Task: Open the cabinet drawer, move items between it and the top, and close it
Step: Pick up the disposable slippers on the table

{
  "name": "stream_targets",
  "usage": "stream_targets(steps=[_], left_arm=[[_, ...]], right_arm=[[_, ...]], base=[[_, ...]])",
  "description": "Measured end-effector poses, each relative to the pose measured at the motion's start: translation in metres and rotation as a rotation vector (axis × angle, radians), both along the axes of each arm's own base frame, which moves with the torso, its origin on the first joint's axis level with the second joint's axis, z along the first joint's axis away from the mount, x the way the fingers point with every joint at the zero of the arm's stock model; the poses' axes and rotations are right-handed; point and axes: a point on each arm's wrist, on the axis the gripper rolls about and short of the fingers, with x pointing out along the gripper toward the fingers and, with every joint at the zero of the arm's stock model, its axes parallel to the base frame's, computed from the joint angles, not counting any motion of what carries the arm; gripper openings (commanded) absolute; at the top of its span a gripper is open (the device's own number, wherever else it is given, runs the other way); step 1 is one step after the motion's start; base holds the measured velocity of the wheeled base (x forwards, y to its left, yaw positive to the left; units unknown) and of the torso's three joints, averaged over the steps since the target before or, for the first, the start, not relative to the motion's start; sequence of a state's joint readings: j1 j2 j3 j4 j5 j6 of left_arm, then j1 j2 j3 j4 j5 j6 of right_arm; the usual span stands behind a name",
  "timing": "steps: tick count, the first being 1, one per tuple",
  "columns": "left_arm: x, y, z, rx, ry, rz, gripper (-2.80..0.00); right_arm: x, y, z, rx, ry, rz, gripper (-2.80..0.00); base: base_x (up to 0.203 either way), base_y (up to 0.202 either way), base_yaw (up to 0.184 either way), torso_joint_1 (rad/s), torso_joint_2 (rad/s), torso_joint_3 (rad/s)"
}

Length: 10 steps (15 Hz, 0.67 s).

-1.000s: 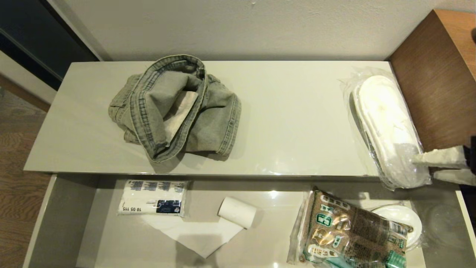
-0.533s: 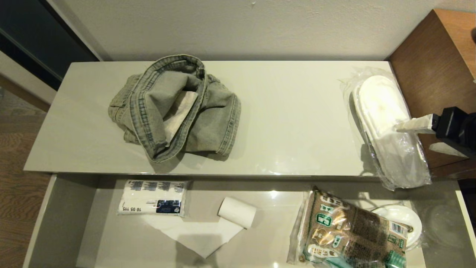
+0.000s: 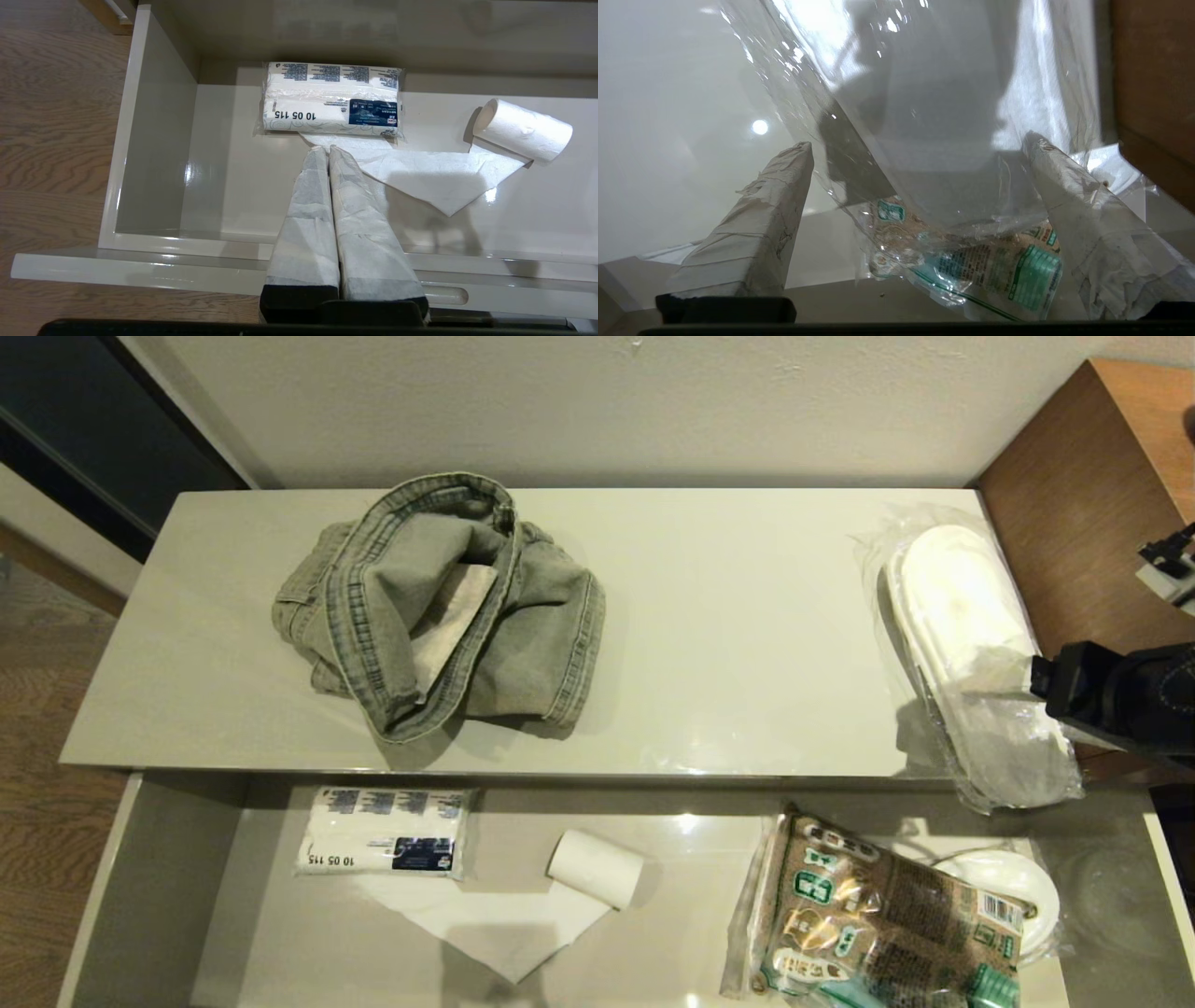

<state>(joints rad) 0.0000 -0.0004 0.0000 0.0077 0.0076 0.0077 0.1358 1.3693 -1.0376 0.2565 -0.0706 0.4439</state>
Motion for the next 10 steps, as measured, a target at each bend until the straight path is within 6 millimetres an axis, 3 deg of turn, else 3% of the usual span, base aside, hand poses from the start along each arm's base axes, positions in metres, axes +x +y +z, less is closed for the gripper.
stream_targets(steps=[6, 10], left_arm=[[0.000, 0.000, 0.000, 0.000, 0.000, 0.000, -2.80], [0.000, 0.000, 0.000, 0.000, 0.000, 0.000, -2.80]], right_arm=[[0.019, 0.005, -0.030, -0.010, 0.006, 0.010, 0.00], [0.028, 0.006, -0.025, -0.017, -0.033, -0.003, 0.00]], base=[[0.000, 0.000, 0.000, 0.000, 0.00, 0.000], [0.000, 0.000, 0.000, 0.000, 0.00, 0.000]])
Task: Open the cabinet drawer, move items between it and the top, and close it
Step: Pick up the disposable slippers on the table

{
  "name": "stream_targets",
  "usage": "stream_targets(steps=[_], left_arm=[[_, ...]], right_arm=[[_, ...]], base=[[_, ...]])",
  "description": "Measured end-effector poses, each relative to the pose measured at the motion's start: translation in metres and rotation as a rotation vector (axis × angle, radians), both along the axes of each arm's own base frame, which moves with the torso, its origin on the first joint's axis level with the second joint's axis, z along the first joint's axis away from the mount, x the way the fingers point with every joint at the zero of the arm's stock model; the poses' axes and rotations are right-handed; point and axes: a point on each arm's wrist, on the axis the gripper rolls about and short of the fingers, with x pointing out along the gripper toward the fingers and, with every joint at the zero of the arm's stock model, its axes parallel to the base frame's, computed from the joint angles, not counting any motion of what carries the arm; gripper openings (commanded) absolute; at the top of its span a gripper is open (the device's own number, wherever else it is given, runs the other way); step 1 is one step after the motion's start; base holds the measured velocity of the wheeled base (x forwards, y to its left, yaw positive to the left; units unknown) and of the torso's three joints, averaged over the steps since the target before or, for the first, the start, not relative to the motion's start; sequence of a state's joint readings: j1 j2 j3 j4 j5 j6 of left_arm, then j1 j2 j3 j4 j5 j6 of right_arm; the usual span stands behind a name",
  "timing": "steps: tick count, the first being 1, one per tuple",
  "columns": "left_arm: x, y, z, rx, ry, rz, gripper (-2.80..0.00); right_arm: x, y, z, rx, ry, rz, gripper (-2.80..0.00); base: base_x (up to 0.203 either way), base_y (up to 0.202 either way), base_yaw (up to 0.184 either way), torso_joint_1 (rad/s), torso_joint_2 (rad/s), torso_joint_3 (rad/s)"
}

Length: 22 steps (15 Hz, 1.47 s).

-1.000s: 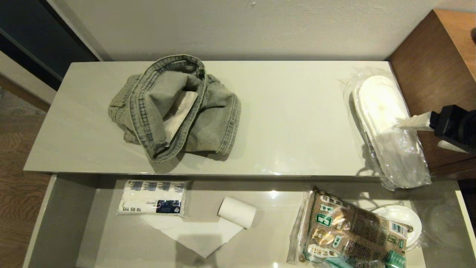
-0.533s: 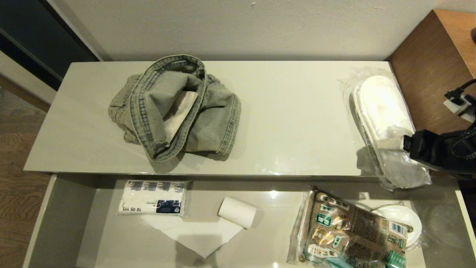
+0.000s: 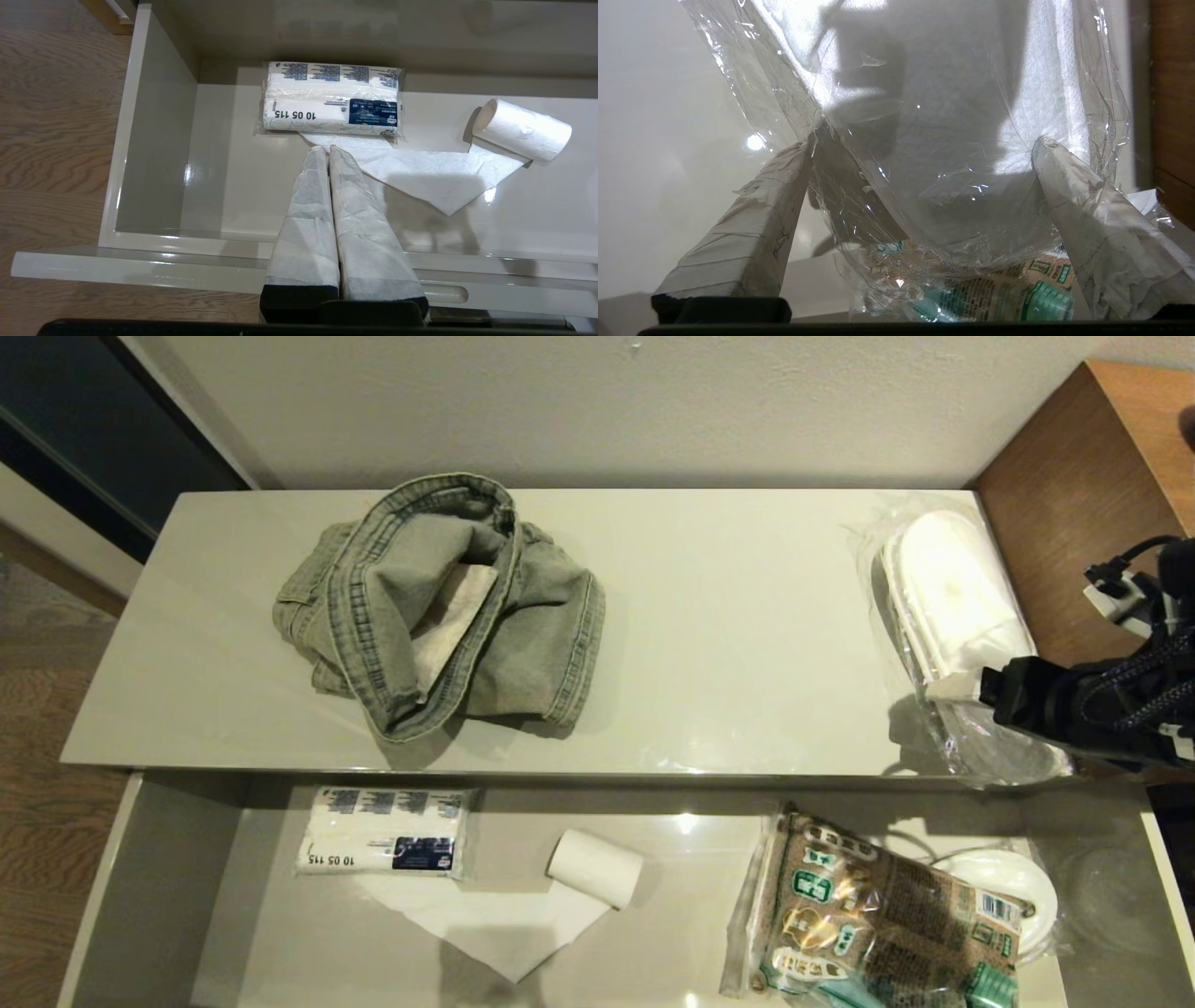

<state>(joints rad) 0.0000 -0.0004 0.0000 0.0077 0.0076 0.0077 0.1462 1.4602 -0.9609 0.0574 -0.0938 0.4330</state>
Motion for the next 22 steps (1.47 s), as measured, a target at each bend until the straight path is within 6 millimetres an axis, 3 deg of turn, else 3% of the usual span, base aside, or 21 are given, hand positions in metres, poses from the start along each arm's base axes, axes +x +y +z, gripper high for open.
stream_targets(steps=[9, 10, 16, 22], left_arm=[[0.000, 0.000, 0.000, 0.000, 0.000, 0.000, -2.80], [0.000, 0.000, 0.000, 0.000, 0.000, 0.000, -2.80], [0.000, 0.000, 0.000, 0.000, 0.000, 0.000, -2.80], [0.000, 0.000, 0.000, 0.000, 0.000, 0.000, -2.80]], right_arm=[[0.015, 0.000, -0.031, -0.067, 0.098, -0.091, 0.00], [0.016, 0.000, -0.032, -0.070, 0.104, -0.091, -2.80], [0.012, 0.000, -0.031, -0.059, 0.117, -0.078, -2.80], [-0.005, 0.005, -0.018, -0.036, 0.133, -0.031, -2.80]], base=[[0.000, 0.000, 0.000, 0.000, 0.00, 0.000], [0.000, 0.000, 0.000, 0.000, 0.00, 0.000], [0.000, 0.000, 0.000, 0.000, 0.00, 0.000], [0.000, 0.000, 0.000, 0.000, 0.00, 0.000]])
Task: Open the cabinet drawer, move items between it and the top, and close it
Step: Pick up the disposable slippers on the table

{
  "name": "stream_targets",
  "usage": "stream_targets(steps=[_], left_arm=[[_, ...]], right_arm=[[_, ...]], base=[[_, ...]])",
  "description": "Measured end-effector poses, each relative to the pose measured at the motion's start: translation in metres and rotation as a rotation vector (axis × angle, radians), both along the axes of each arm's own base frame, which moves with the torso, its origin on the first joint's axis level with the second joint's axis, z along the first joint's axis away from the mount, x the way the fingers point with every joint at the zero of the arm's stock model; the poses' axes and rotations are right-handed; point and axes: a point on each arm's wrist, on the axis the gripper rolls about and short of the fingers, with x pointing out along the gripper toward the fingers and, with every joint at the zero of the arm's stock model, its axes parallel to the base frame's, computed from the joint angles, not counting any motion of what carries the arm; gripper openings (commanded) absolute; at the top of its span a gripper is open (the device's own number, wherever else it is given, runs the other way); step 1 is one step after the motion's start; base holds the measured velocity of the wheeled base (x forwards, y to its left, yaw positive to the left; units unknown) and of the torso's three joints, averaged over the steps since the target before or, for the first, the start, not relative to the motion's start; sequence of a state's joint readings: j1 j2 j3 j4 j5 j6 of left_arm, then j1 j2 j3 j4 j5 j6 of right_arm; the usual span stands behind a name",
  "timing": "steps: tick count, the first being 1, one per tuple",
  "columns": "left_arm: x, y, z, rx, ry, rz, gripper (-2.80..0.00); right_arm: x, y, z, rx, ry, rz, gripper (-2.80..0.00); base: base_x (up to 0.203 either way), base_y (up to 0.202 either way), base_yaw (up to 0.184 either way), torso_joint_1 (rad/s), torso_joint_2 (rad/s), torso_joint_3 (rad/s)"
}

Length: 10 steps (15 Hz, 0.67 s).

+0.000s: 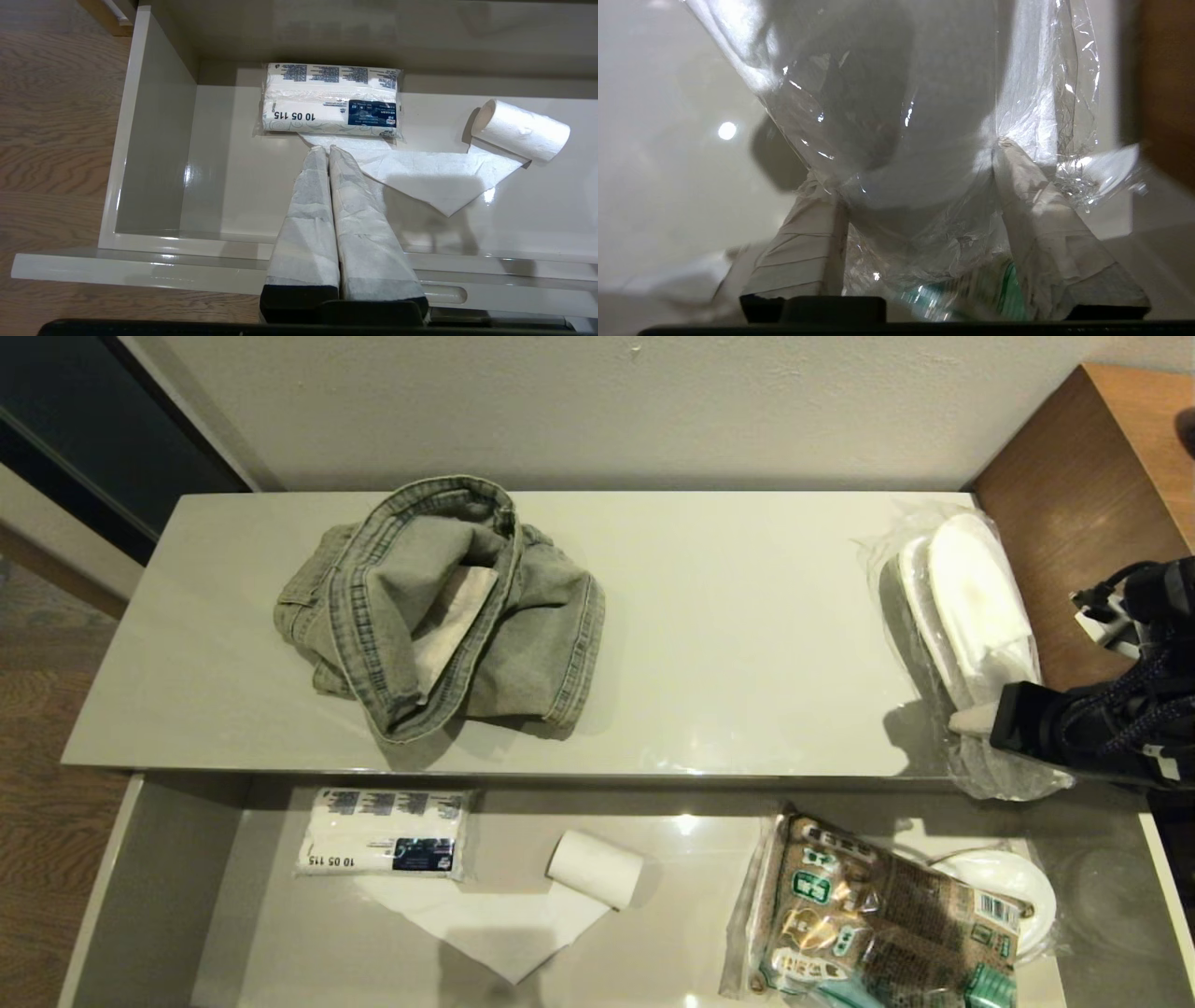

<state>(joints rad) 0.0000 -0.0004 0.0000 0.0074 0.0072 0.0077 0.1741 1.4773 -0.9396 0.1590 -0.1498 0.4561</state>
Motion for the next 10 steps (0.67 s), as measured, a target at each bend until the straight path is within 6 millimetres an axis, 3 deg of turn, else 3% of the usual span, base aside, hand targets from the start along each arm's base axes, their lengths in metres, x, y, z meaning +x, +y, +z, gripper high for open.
stream_targets(steps=[3, 10], left_arm=[[0.000, 0.000, 0.000, 0.000, 0.000, 0.000, -2.80], [0.000, 0.000, 0.000, 0.000, 0.000, 0.000, -2.80]], right_arm=[[-0.015, 0.007, 0.008, 0.057, 0.031, 0.063, -2.80], [-0.030, 0.008, 0.017, 0.105, 0.040, 0.098, -2.80]], base=[[0.000, 0.000, 0.000, 0.000, 0.00, 0.000], [0.000, 0.000, 0.000, 0.000, 0.00, 0.000]])
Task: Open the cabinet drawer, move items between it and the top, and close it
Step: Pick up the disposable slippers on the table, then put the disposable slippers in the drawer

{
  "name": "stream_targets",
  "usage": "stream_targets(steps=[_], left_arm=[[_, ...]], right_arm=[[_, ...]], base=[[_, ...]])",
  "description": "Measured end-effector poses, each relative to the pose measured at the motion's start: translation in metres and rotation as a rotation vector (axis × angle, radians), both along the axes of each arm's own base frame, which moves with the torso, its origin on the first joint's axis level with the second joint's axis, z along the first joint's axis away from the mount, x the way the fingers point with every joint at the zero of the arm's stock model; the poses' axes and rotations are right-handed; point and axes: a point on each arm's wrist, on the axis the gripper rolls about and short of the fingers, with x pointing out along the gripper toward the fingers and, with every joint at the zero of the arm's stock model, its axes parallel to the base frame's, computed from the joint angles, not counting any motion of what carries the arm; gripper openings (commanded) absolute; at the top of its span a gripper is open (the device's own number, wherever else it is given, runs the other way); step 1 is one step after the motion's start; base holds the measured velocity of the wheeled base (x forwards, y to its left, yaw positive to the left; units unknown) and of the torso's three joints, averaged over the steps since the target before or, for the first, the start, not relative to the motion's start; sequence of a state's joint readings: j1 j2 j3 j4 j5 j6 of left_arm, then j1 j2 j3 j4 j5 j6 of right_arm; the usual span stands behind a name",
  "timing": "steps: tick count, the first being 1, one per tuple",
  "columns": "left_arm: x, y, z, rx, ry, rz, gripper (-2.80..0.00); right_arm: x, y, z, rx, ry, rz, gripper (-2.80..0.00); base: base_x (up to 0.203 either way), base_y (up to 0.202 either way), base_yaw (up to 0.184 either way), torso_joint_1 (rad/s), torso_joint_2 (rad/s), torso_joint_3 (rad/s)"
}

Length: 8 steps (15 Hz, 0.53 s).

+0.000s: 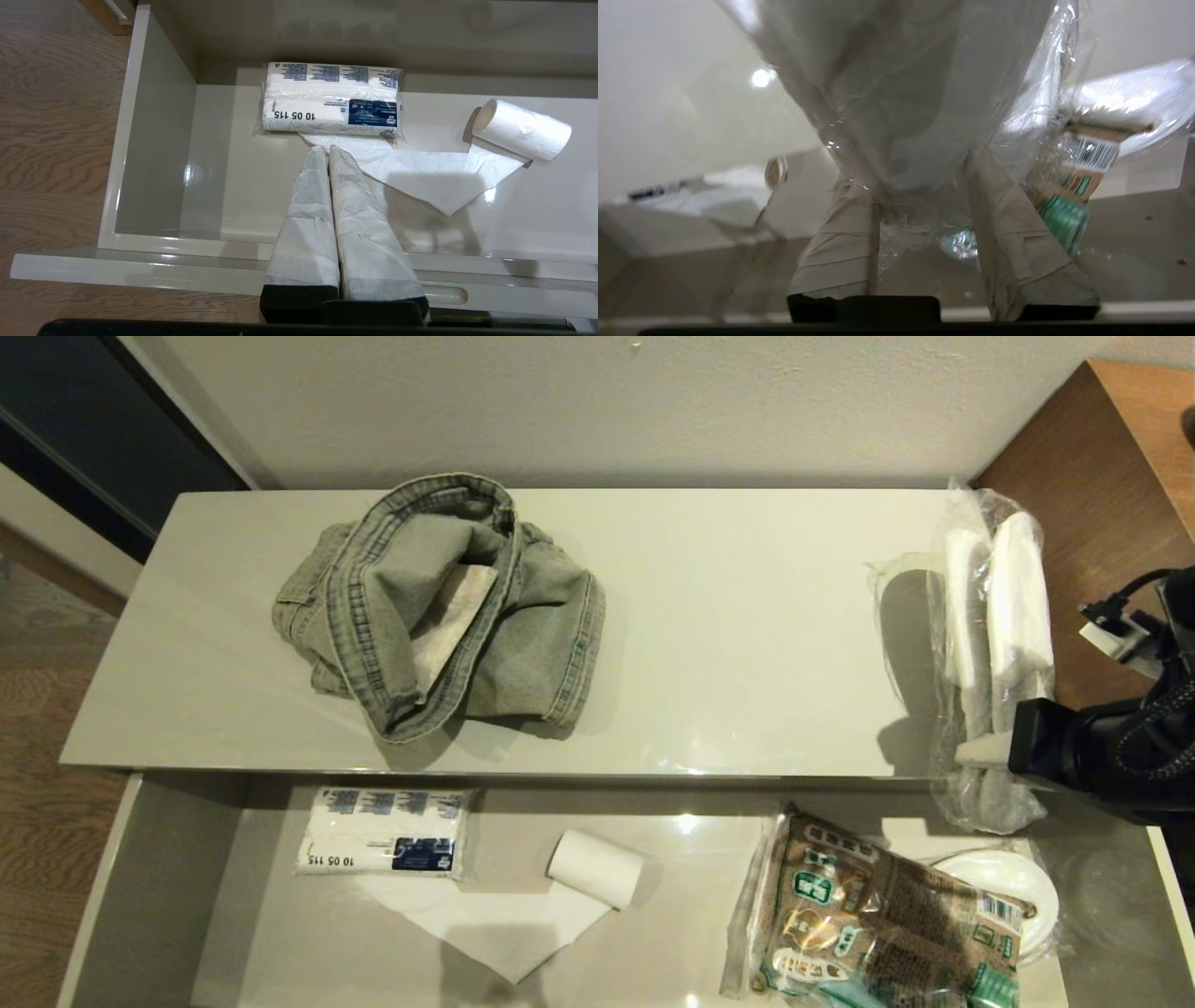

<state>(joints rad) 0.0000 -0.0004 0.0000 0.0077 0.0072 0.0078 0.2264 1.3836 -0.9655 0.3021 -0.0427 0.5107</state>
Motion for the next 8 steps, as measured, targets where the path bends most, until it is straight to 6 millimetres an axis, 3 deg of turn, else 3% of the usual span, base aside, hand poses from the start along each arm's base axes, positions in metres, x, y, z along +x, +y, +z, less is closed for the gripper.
stream_targets(steps=[8], left_arm=[[0.000, 0.000, 0.000, 0.000, 0.000, 0.000, -2.80]], right_arm=[[-0.044, 0.012, -0.005, 0.005, 0.227, 0.183, -2.80]], base=[[0.000, 0.000, 0.000, 0.000, 0.00, 0.000]])
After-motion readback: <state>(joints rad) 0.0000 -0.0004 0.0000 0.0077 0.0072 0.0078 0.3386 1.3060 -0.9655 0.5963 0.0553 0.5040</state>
